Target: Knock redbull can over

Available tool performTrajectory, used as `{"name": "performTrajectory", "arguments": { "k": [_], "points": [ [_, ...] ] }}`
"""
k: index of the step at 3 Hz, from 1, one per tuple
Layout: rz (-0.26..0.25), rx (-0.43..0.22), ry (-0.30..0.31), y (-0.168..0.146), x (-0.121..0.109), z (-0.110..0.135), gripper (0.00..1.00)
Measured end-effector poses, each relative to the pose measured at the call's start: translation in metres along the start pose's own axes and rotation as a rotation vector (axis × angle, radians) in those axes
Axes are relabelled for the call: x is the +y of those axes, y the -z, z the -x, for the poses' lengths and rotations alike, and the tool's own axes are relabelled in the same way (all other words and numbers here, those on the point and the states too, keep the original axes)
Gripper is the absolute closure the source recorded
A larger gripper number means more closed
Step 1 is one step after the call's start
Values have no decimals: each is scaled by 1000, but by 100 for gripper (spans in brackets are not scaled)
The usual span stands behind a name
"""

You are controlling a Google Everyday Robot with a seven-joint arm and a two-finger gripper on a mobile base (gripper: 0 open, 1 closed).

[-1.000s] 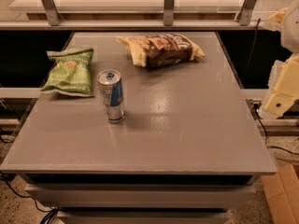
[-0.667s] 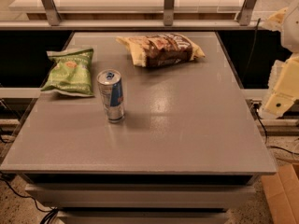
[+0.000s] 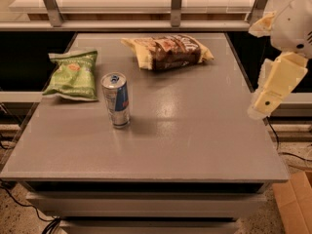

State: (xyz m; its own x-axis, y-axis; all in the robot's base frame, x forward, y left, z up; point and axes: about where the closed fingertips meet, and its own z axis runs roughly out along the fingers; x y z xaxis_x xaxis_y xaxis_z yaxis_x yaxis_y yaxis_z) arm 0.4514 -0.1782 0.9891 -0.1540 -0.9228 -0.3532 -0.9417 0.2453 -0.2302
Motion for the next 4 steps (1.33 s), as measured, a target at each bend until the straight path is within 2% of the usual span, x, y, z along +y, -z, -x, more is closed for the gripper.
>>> {"name": "performTrajectory", "arguments": {
  "k": [2,4],
  "points": [
    [164,-211,14,-41,7,52,0],
    [283,-410,-1,-65,19,94,0]
  ]
}}
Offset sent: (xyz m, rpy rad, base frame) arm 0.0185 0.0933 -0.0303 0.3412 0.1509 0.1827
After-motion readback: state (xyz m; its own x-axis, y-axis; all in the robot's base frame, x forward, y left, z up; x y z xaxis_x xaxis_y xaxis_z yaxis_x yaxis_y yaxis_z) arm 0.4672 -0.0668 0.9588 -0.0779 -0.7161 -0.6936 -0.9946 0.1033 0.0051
